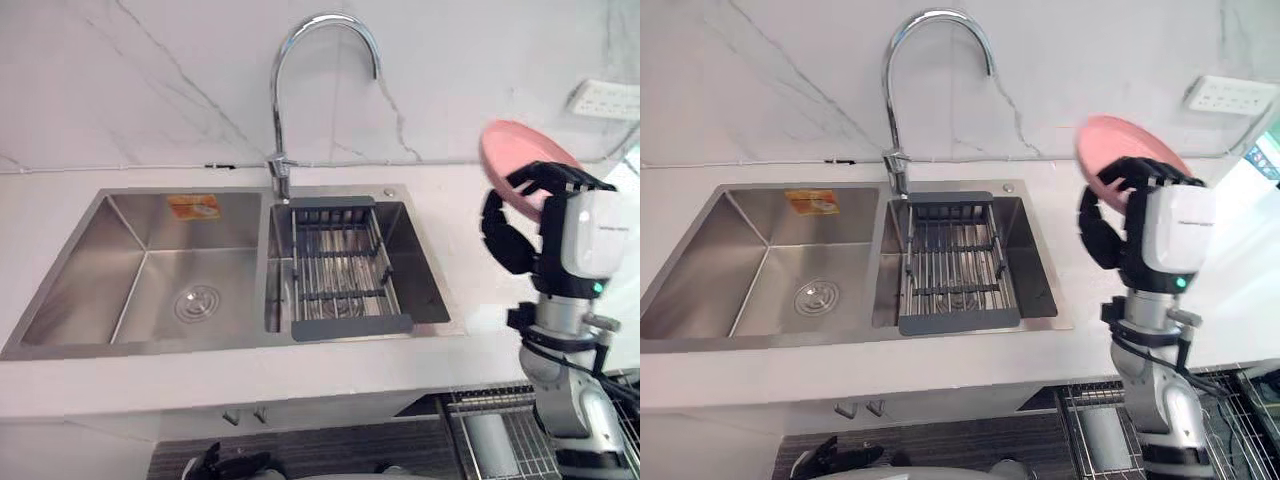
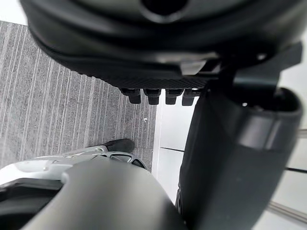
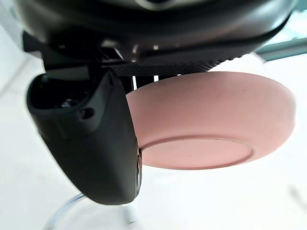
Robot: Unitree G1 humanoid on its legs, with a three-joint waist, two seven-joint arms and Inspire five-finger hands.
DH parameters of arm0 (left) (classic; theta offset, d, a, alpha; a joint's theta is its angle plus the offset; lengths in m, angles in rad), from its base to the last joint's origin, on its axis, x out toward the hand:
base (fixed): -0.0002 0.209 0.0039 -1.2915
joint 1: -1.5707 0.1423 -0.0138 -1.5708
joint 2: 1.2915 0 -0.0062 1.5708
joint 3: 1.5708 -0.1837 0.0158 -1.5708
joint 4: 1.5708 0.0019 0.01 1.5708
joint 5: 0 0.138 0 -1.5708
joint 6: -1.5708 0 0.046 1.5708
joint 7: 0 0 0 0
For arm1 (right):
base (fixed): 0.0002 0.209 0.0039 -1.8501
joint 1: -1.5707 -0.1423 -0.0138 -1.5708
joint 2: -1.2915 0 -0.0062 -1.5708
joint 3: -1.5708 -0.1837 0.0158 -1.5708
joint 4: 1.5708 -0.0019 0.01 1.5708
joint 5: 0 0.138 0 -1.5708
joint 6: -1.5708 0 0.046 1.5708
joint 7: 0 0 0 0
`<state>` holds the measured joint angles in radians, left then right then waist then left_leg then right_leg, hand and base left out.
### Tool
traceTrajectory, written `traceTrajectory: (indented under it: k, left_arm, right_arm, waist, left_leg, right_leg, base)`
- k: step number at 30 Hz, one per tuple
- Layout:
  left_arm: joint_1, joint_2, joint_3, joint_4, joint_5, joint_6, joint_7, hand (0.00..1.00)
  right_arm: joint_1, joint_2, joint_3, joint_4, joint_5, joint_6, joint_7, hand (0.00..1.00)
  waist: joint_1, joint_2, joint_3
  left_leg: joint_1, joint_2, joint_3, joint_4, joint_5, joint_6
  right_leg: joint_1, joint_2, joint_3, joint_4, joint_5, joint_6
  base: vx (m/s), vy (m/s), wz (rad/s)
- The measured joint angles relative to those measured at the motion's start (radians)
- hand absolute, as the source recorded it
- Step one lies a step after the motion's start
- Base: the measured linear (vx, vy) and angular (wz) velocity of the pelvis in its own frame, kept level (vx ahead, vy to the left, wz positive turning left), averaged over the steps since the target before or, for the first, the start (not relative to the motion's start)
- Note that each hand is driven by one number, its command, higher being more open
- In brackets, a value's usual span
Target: Walk over to the sink, pick up the cup, carry it to the dishwasher, place the cup inside the dishwasher, then close the dishwasher door
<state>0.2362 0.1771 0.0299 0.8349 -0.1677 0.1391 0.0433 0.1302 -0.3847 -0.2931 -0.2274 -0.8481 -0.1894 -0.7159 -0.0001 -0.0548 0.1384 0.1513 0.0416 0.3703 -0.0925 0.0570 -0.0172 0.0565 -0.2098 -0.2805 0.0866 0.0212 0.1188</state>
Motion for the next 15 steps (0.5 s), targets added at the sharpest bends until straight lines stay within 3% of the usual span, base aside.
traceTrajectory:
  k: [4,6,9,10,11,12,13,14,15]
  left_arm:
    - [0.003,0.006,0.003,0.002,0.0,0.023,0.003,1.0]
    - [0.003,0.008,0.007,0.001,-0.01,0.043,0.016,1.0]
    - [-0.006,0.012,0.014,0.001,-0.029,0.084,0.038,1.0]
    - [-0.012,0.02,0.022,0.006,-0.033,0.112,0.043,1.0]
    - [-0.027,0.023,0.035,0.019,-0.05,0.143,0.045,1.0]
    - [-0.035,0.023,0.046,0.029,-0.059,0.157,0.045,1.0]
    - [-0.059,0.022,0.062,0.054,-0.088,0.189,0.059,1.0]
    - [-0.064,0.021,0.062,0.06,-0.089,0.192,0.063,1.0]
    - [-0.083,0.023,0.073,0.075,-0.086,0.208,0.09,1.0]
  right_arm:
    - [0.065,0.044,-0.104,0.002,0.0,0.019,-0.097,0.0]
    - [0.086,0.055,-0.149,0.022,0.0,0.029,-0.142,0.0]
    - [0.117,0.079,-0.197,0.057,-0.001,0.028,-0.184,0.0]
    - [0.135,0.103,-0.214,0.057,-0.001,0.028,-0.192,0.0]
    - [0.151,0.125,-0.226,0.058,0.0,0.028,-0.209,0.0]
    - [0.158,0.135,-0.229,0.059,0.0,0.028,-0.217,0.0]
    - [0.16,0.167,-0.23,0.076,0.001,0.029,-0.24,0.0]
    - [0.159,0.171,-0.23,0.081,0.001,0.028,-0.246,0.0]
    - [0.159,0.187,-0.229,0.116,0.003,0.025,-0.267,0.0]
  waist:
    - [-0.019,-0.01,-0.004]
    - [-0.019,-0.012,-0.009]
    - [-0.031,-0.016,-0.011]
    - [-0.052,-0.023,-0.013]
    - [-0.072,-0.028,-0.015]
    - [-0.078,-0.028,-0.015]
    - [-0.093,-0.013,-0.025]
    - [-0.095,-0.015,-0.025]
    - [-0.101,-0.036,-0.03]
  left_leg:
    - [0.007,-0.001,0.06,0.001,-0.009,-0.003]
    - [0.013,0.0,0.122,0.001,-0.017,-0.008]
    - [0.009,0.019,0.202,0.003,-0.026,-0.009]
    - [0.0,0.024,0.221,0.007,-0.029,-0.003]
    - [-0.009,0.031,0.242,0.009,-0.031,0.0]
    - [-0.015,0.037,0.254,0.012,-0.032,0.001]
    - [-0.048,0.079,0.288,0.03,-0.038,0.014]
    - [-0.054,0.084,0.293,0.036,-0.039,0.014]
    - [-0.086,0.103,0.3,0.076,-0.049,0.014]
  right_leg:
    - [-0.044,0.0,0.027,0.019,0.007,-0.01]
    - [-0.069,-0.01,-0.012,0.015,0.0,-0.049]
    - [-0.096,-0.045,-0.179,0.036,-0.004,-0.139]
    - [-0.114,-0.062,-0.234,0.061,-0.018,-0.17]
    - [-0.134,-0.076,-0.287,0.088,-0.035,-0.239]
    - [-0.141,-0.079,-0.312,0.099,-0.052,-0.28]
    - [-0.162,-0.08,-0.384,0.136,-0.125,-0.341]
    - [-0.171,-0.085,-0.389,0.16,-0.133,-0.337]
    - [-0.196,-0.125,-0.383,0.298,-0.155,-0.303]
  base:
    - [-0.03,0.028,-0.49]
    - [-0.04,0.042,-0.92]
    - [-0.01,0.026,-0.86]
    - [0.02,0.0,-0.58]
    - [0.02,-0.002,-0.58]
    - [0.0,-0.012,-0.74]
    - [-0.01,-0.01,-0.55]
    - [-0.03,-0.049,-0.48]
    - [0.03,-0.129,-0.13]
